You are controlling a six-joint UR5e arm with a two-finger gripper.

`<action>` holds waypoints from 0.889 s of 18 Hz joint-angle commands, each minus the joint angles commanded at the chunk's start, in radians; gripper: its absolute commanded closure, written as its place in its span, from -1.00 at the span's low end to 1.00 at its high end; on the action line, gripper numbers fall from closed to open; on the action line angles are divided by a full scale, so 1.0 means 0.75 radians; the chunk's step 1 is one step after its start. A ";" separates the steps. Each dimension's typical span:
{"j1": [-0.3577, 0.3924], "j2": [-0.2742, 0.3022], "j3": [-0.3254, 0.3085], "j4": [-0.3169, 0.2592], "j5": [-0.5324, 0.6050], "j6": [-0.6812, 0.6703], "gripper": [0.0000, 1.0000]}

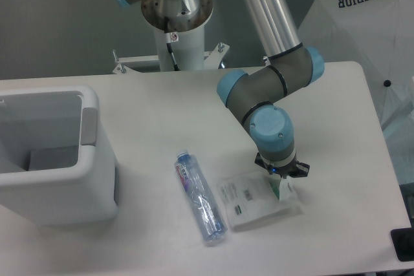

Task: Place the trash in the trash can
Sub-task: 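Grasp the white wrapper packet and lift it, then carry the wrapper over the white trash bin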

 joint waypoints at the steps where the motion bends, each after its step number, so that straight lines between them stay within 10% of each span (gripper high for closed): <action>1: 0.004 0.002 0.010 0.000 -0.008 -0.004 1.00; 16: 0.086 0.182 0.233 -0.027 -0.581 -0.196 1.00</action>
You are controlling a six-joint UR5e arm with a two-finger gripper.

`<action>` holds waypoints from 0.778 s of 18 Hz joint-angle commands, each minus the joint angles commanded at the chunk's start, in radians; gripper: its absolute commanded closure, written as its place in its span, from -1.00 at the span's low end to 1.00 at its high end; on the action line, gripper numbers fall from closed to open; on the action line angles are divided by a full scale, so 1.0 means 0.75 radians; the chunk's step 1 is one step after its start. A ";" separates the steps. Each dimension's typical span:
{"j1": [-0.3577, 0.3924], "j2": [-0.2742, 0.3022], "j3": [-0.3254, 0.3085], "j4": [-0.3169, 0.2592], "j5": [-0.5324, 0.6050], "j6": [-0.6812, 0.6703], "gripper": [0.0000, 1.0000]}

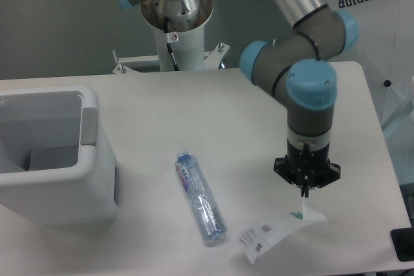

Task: Place the trash in the trash can
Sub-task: 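Carry the wrapper over the white trash bin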

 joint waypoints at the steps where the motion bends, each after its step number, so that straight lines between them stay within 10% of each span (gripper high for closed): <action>1: -0.010 0.031 -0.004 -0.006 -0.002 -0.014 1.00; 14: -0.276 0.360 -0.035 -0.141 -0.166 -0.084 1.00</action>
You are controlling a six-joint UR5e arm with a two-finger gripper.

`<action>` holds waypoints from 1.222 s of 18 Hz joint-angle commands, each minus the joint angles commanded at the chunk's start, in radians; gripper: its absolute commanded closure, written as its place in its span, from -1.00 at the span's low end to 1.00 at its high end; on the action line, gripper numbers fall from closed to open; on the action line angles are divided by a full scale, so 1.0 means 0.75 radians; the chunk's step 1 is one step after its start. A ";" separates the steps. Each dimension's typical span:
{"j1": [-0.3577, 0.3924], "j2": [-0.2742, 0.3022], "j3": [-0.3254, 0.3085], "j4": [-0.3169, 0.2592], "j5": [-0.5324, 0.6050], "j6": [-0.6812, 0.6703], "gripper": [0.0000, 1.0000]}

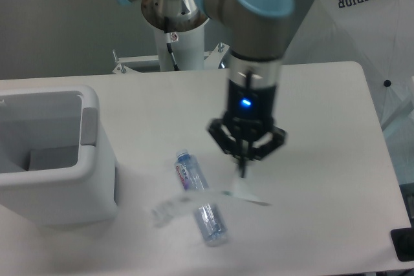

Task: Place the trash in the trash can
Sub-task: 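Carry the wrapper over the white trash bin, then open the gripper to drop the wrapper into the bin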

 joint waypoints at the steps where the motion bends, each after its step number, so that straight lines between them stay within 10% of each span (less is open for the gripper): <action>1: -0.016 0.027 -0.014 0.000 0.000 0.002 1.00; 7: -0.100 0.147 -0.108 0.006 0.004 0.006 1.00; 20: -0.305 0.145 -0.119 0.029 0.018 0.010 1.00; 22: -0.313 0.148 -0.121 0.029 0.016 0.018 0.72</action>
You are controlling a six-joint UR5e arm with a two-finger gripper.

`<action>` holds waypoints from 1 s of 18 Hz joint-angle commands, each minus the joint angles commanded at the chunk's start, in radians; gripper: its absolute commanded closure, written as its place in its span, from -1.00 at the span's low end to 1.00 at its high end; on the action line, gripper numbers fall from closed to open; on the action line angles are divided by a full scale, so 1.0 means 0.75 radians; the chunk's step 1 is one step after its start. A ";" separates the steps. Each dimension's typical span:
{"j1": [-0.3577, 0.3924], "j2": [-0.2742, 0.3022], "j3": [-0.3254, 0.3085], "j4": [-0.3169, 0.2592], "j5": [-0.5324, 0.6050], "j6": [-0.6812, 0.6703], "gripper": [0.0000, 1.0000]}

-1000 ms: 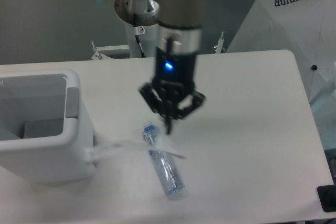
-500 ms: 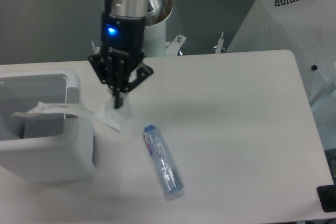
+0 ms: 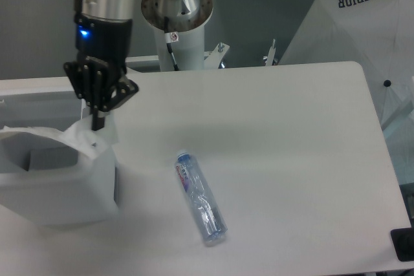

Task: Place the trash in the trash can
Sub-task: 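Open the gripper to drop the wrapper into the bin, then move the gripper over the clear water bottle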

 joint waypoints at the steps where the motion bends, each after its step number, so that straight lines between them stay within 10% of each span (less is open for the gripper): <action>1: 0.000 0.000 0.002 0.000 0.000 0.002 0.59; 3: -0.002 0.002 0.006 0.000 0.000 0.004 0.30; 6: -0.002 0.012 0.012 0.002 0.000 0.006 -0.92; 14: 0.020 -0.014 0.029 0.027 0.002 -0.008 -1.00; 18: 0.186 -0.118 0.033 0.027 -0.002 -0.051 -1.00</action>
